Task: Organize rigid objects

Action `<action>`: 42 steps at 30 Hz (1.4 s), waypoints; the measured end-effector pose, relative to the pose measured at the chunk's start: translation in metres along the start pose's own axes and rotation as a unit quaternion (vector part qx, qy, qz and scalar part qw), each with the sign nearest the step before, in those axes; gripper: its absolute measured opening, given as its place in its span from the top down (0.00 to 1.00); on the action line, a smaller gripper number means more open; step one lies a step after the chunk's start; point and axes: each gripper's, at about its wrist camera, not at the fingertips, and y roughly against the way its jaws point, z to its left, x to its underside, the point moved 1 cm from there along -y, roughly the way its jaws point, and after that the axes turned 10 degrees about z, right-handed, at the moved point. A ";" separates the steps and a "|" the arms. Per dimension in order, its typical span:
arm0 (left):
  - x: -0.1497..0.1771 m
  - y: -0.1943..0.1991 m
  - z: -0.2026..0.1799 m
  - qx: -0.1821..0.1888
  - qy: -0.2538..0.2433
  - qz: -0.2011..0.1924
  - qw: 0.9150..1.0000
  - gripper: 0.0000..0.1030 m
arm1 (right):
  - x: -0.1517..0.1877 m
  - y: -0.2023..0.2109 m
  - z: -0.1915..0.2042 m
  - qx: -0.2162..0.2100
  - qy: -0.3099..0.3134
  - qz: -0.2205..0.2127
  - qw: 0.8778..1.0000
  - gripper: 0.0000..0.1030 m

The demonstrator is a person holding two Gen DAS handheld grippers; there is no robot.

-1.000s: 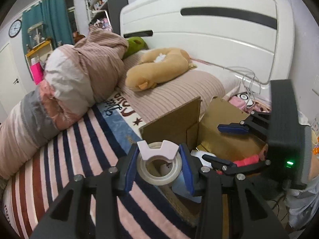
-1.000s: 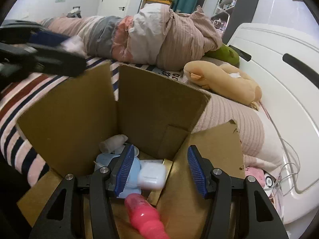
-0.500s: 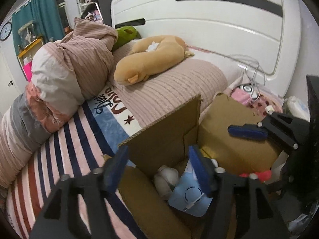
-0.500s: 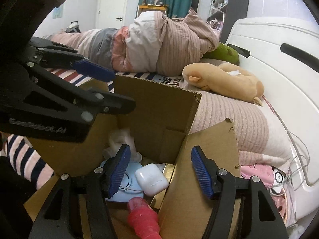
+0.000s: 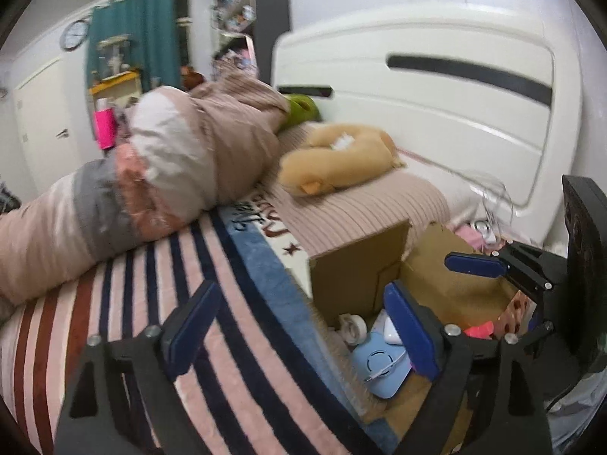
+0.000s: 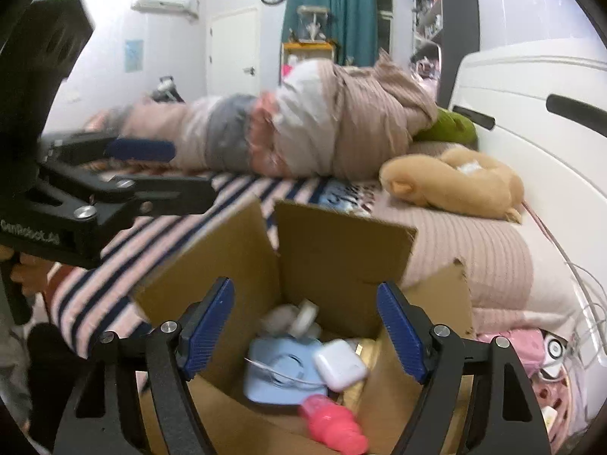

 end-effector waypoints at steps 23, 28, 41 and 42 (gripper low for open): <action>0.074 0.052 0.049 -0.063 0.135 -0.051 0.988 0.01 | 0.006 0.019 0.028 -0.040 -0.007 -0.062 0.997 0.00; 0.074 0.051 0.047 -0.066 0.135 -0.051 0.987 0.01 | 0.007 0.021 0.028 -0.032 -0.004 -0.063 0.998 0.00; 0.074 0.050 0.047 -0.072 0.134 -0.051 0.987 0.01 | 0.005 0.022 0.026 -0.026 -0.006 -0.057 0.998 0.00; 0.074 0.049 0.047 -0.072 0.134 -0.051 0.987 0.01 | 0.005 0.022 0.026 -0.026 -0.006 -0.058 0.998 0.00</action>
